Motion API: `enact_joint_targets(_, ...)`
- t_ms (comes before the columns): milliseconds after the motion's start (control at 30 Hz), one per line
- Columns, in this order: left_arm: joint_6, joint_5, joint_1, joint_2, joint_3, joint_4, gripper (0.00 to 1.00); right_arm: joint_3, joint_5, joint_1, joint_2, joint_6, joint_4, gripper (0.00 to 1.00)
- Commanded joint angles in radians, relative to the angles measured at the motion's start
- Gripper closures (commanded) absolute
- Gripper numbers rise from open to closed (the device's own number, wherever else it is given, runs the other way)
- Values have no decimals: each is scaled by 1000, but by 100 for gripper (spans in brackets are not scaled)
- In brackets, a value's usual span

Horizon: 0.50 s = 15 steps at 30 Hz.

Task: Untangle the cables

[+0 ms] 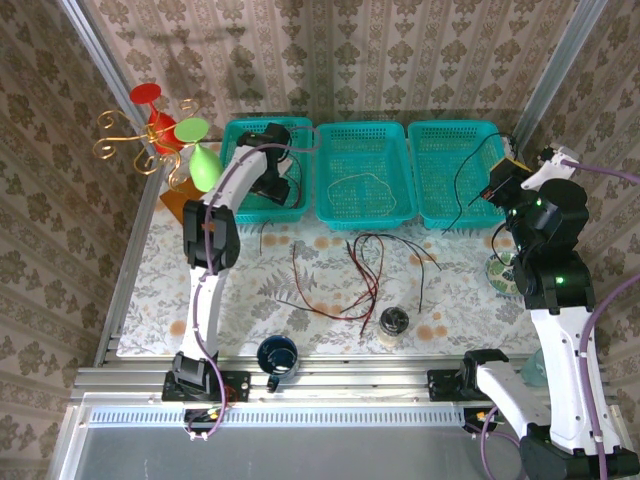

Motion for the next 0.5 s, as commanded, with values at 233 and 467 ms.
enact_joint_targets(233, -11, 137, 25, 100, 38, -46, 50, 27, 9, 7, -16, -13, -13, 100)
enact_joint_targets(467, -17, 156, 24, 115, 15, -28, 54, 25, 7, 9, -16, -7, -17, 100)
